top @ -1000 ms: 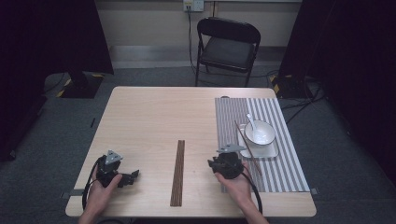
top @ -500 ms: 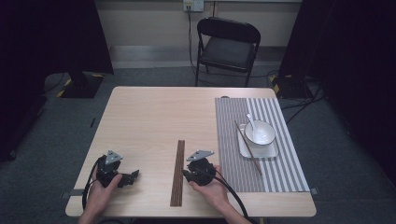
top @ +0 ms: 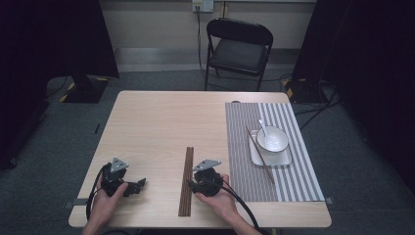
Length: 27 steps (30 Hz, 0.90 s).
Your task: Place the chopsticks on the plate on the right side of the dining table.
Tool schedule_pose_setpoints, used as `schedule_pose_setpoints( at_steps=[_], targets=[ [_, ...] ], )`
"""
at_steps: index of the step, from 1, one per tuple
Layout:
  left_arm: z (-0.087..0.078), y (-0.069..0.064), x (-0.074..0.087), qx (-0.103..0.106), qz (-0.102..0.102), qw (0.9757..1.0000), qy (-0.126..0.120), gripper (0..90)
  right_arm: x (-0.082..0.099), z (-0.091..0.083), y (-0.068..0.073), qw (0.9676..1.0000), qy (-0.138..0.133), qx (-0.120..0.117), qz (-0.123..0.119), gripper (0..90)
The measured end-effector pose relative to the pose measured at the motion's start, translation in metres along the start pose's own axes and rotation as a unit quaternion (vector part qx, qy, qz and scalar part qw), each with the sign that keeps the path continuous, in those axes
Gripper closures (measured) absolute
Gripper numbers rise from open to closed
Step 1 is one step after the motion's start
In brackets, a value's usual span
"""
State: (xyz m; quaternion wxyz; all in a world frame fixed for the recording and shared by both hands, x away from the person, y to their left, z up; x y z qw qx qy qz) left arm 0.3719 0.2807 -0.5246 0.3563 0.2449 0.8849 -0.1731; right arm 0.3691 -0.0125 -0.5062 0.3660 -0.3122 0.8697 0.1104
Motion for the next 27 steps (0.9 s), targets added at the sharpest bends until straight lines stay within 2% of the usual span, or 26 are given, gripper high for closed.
schedule_pose_setpoints(
  at_steps=[12,18,23,24,27],
  targets=[
    [0.000,0.000,0.000,0.000,0.001,1.0000,0.000,0.0,0.004,0.003,-0.003,0.9997,0.008,0.020,-0.011,63.1],
    [0.000,0.000,0.000,0.000,0.000,1.0000,0.000,0.0,0.007,-0.001,-0.010,0.9994,0.013,0.031,-0.002,63.5],
    [0.000,0.000,0.000,0.000,0.000,1.0000,0.000,0.0,0.012,-0.007,-0.014,0.9987,0.018,0.049,-0.001,66.3],
    [0.000,0.000,0.000,0.000,0.000,1.0000,0.000,0.0,0.013,-0.009,-0.019,0.9980,0.021,0.060,0.003,67.3],
    [0.000,0.000,0.000,0.000,0.000,1.0000,0.000,0.0,0.014,-0.009,-0.024,0.9974,0.022,0.068,0.013,70.5]
  ],
)
Point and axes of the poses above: each handheld gripper's, and its own axes: z roughly forward along the jaws, x roughly out of its underside, y roughly to its left, the point moved 3 cm from there along z, roughly forward along the jaws, and after that the axes turned 10 degrees about x, right-handed, at the moved point
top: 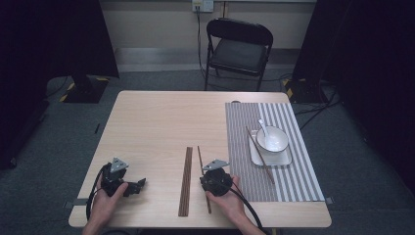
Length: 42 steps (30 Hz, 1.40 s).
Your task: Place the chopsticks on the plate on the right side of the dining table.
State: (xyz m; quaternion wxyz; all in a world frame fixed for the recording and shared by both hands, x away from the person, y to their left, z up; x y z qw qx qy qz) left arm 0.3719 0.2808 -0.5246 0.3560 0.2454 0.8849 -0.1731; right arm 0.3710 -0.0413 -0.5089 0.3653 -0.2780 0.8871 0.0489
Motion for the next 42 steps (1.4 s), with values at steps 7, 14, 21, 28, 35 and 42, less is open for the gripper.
schedule_pose_setpoints(
  at_steps=[7,14,21,28,35,42],
  targets=[
    [0.000,0.000,0.000,0.000,0.000,1.0000,0.000,0.0,-0.001,0.002,-0.007,0.9998,0.002,0.012,0.015,75.1],
    [0.000,0.000,0.000,0.000,0.000,1.0000,0.000,0.0,-0.003,0.006,-0.016,0.9994,0.000,0.024,0.024,78.8],
    [0.000,0.000,0.000,0.000,-0.001,1.0000,0.000,0.0,-0.006,0.011,-0.028,0.9990,-0.004,0.032,0.032,78.9],
    [0.000,0.000,0.000,0.000,0.000,1.0000,0.000,0.0,-0.001,0.007,-0.032,0.9986,0.000,0.039,0.036,73.0],
    [0.000,0.000,0.000,0.000,0.000,1.0000,0.000,0.0,0.015,-0.010,-0.032,0.9986,0.008,0.041,0.033,74.6],
    [0.000,0.000,0.000,0.000,0.000,1.0000,0.000,0.0,0.013,-0.008,-0.035,0.9979,0.009,0.049,0.042,83.0]
  ],
)
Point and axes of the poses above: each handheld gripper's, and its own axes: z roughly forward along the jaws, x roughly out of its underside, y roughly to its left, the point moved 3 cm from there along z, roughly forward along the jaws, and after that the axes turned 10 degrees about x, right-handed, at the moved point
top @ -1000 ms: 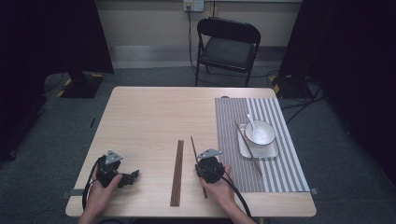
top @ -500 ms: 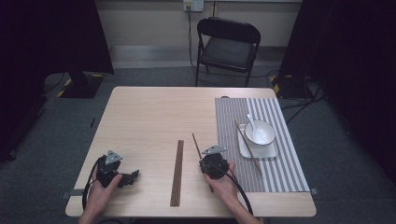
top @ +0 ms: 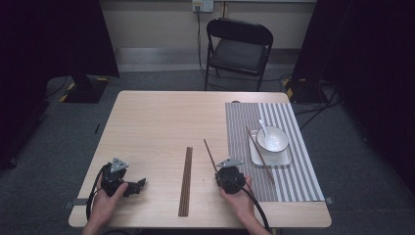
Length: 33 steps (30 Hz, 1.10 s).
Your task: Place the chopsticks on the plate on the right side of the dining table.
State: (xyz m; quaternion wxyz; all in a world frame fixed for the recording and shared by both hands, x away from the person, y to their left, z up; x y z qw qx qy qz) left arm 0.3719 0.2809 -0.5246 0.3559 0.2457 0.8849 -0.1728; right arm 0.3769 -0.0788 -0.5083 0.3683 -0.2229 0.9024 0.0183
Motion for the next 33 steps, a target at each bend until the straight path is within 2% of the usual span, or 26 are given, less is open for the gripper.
schedule_pose_setpoints(
  at_steps=[7,11,17,29,33],
  targets=[
    [0.000,0.000,0.000,0.000,-0.001,1.0000,0.000,0.0,-0.007,0.007,-0.005,0.9998,0.004,0.010,0.014,85.3],
    [0.000,0.000,0.000,0.000,0.000,1.0000,0.000,0.0,-0.007,0.005,-0.008,0.9998,0.008,0.008,0.016,85.5],
    [0.000,0.000,0.000,0.000,-0.001,1.0000,-0.001,0.0,-0.006,-0.004,-0.021,0.9996,0.012,0.001,0.024,85.7],
    [0.000,0.000,0.000,0.000,0.000,1.0000,0.000,0.0,0.002,0.001,-0.032,0.9998,0.016,0.003,0.014,85.3],
    [0.000,0.000,0.000,0.000,-0.001,1.0000,0.000,0.0,-0.001,0.005,-0.032,0.9999,0.009,0.000,0.011,79.8]
  ],
)
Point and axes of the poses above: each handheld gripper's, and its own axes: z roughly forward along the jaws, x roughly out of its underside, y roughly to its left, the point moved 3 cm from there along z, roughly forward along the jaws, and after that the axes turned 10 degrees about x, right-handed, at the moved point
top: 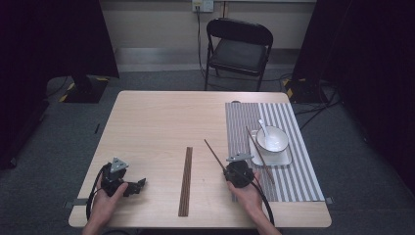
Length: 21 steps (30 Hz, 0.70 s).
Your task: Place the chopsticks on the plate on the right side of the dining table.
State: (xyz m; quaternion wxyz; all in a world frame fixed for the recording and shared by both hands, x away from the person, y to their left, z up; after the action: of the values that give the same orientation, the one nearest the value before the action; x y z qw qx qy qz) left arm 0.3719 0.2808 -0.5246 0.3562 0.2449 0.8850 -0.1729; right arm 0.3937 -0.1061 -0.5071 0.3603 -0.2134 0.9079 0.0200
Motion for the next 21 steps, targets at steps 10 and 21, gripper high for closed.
schedule_pose_setpoints(
  at_steps=[10,21],
  targets=[
    [0.000,0.000,0.000,0.000,0.000,1.0000,0.000,0.0,-0.008,0.009,0.002,1.0000,-0.008,0.004,-0.002,82.9],
    [0.000,0.000,0.000,0.000,0.000,1.0000,0.000,0.0,-0.011,0.001,-0.003,0.9999,-0.010,0.003,0.009,86.2]
  ],
)
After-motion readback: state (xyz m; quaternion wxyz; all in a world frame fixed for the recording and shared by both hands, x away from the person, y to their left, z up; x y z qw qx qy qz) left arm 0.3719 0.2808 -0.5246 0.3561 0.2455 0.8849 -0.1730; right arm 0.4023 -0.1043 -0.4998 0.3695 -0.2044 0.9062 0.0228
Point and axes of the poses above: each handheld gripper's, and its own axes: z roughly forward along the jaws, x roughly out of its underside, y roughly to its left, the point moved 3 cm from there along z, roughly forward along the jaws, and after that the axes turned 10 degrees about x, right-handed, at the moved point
